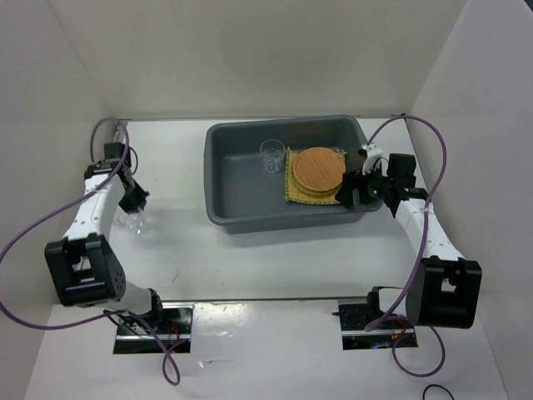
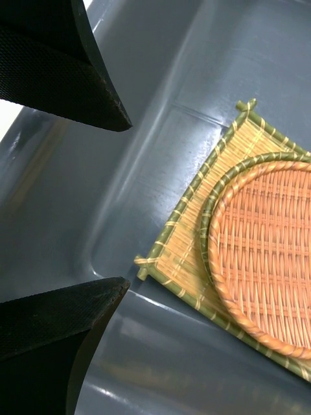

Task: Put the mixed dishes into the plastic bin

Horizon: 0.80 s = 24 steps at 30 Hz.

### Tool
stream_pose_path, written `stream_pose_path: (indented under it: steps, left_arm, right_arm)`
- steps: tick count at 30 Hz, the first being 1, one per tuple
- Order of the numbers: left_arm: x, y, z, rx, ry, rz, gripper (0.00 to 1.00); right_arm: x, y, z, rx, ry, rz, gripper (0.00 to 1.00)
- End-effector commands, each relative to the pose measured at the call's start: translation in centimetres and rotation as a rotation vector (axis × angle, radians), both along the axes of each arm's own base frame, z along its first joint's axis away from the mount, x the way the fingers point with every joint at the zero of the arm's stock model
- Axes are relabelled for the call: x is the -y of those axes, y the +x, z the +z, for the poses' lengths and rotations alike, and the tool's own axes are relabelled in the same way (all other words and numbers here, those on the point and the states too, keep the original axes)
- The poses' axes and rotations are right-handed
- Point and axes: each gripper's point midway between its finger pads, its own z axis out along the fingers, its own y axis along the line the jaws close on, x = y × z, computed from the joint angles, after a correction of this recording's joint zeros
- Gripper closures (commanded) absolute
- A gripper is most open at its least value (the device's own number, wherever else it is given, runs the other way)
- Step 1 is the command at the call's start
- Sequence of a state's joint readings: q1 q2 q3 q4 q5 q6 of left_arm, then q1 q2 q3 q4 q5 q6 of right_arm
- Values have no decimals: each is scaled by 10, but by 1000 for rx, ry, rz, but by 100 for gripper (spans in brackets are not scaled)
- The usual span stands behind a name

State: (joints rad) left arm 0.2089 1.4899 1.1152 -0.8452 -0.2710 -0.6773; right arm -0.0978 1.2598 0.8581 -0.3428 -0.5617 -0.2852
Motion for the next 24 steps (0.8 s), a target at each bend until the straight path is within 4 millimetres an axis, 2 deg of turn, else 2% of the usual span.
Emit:
stream_pose_path:
  steps: [1,2,3,5,6,7,9,10,11,12,13,14,15,16,17,18,19,20,21,22,23,24]
  left_arm:
    - [28,64,135,499,-39,-138,100]
    - [42,82,164,625,-73,-214,100]
    - [74,92,185,714,-214,-337,100]
    - [119,108,228,906,-332,-521,100]
    - [144,105,240,951,-431,-613,100]
    - [166,108,251,991,-484,-658,100]
    - [192,111,245,967,-538,-725,100]
    - [205,111,238,936,-557,-766,100]
    - [231,116,227,882,-590,-824,100]
    - [244,115,214,816,-598,-845,100]
    - [256,124,190,738,-579,-873,100]
    - [283,119,183,693,-570,-929,100]
    - [293,122,176,663,-542,-944,100]
    - [298,133,162,613,-486,-928,100]
    - [314,130,154,581,-467,-968,100]
    - [317,131,144,536,-450,-960,100]
    - [319,138,120,478,-412,-952,100]
    - [325,144,121,472,-407,-956,100]
    - [331,145,111,444,-402,-960,100]
    - [331,148,88,384,-378,-947,100]
    - [332,157,88,394,-362,-940,100]
    - [338,156,70,349,-350,-943,100]
  right_arm:
    - [2,-6,-8,-21,16,-11,2]
    - [-1,-5,-3,-10,28,4,2]
    - [-8,-5,3,3,55,34,2]
    - [-13,1,26,36,105,60,2]
    - [-16,3,36,58,114,76,2]
    - [-17,9,54,94,120,92,2]
    - [-21,12,72,124,136,108,2]
    - [-20,17,93,172,133,108,2]
    - [-19,19,99,178,137,92,8]
    - [-13,28,118,235,111,58,14]
    - [-4,33,124,253,100,19,24]
    - [0,36,128,252,100,-18,56]
    - [7,42,134,273,84,-60,74]
    - [23,47,136,292,32,-144,89]
    - [30,49,135,288,15,-189,100]
    - [41,50,124,266,-19,-246,100]
    - [46,50,118,261,-46,-257,100]
    - [49,46,114,256,-68,-267,100]
    - [53,44,103,238,-94,-271,100]
    - [59,40,97,221,-117,-305,100]
    - [63,36,93,211,-138,-319,100]
    - [66,34,86,195,-149,-334,100]
